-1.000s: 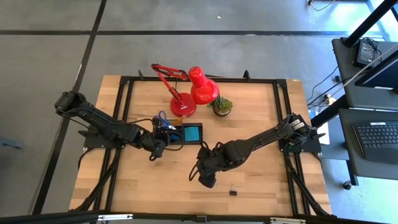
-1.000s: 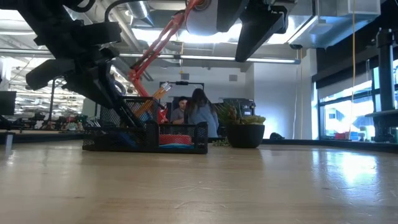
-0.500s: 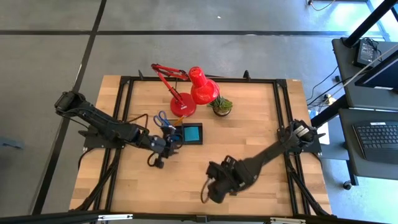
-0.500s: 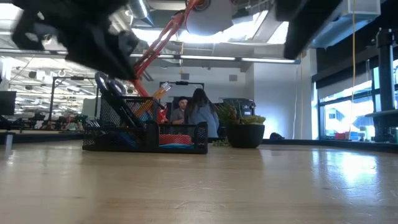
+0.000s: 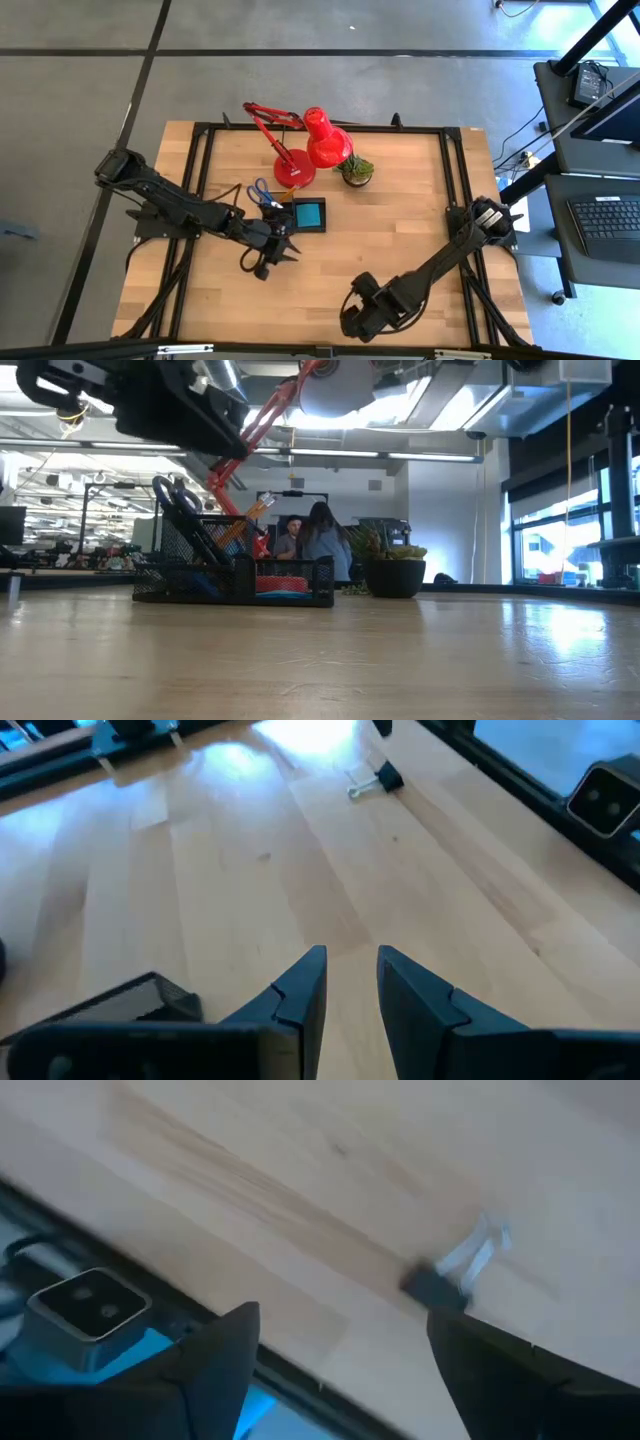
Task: Pick and place office supplies into organizer
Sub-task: Put the black binder clip into the black desk organizer
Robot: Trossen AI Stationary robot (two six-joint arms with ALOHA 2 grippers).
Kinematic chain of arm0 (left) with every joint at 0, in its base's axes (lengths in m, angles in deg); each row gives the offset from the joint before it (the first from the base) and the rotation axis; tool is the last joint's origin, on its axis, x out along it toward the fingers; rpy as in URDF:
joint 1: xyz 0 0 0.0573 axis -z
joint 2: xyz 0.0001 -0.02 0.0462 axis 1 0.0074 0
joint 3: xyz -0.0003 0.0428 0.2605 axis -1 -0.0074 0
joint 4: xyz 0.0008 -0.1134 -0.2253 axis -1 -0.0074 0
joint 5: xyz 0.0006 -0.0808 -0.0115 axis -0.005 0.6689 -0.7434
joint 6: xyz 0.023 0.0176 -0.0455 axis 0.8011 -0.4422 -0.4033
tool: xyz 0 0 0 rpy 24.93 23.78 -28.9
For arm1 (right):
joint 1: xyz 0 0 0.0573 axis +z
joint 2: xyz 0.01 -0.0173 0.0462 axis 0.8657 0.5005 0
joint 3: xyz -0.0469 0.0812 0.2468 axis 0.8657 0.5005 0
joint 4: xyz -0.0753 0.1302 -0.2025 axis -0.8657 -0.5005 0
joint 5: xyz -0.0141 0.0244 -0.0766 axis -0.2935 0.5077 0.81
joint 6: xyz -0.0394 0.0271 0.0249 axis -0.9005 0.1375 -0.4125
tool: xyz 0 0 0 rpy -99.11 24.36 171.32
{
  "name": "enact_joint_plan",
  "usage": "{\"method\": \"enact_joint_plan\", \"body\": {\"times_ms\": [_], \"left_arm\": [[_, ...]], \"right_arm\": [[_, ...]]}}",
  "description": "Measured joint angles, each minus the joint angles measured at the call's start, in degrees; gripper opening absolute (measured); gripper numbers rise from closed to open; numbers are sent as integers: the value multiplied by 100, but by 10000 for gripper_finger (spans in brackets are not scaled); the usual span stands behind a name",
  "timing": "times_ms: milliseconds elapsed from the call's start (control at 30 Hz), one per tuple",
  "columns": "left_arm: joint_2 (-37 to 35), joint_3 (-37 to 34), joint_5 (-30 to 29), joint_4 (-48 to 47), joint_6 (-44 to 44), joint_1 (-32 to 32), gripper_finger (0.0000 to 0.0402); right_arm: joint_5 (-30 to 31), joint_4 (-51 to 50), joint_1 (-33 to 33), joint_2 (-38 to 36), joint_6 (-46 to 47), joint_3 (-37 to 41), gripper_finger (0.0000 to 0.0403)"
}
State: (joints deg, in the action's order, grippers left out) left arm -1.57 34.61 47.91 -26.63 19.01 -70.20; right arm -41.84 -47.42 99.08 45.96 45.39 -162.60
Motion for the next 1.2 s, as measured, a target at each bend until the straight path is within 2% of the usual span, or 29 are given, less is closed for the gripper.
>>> {"method": "enact_joint_plan", "body": {"times_ms": [233,500,767,1033,1200], "left_arm": [[336,0,1,104,115,0,86],[388,0,1,85,347,0,86],[391,0,-1,34,504,0,86],[391,0,-3,32,647,0,86],[391,0,-3,32,647,0,86]], "right_arm": [[-661,41,20,0,1536,333,291],[-639,-80,22,0,2331,586,291],[-614,343,22,2,2549,956,291],[-670,594,22,320,2557,962,291],[-918,587,11,530,2541,930,291]]}}
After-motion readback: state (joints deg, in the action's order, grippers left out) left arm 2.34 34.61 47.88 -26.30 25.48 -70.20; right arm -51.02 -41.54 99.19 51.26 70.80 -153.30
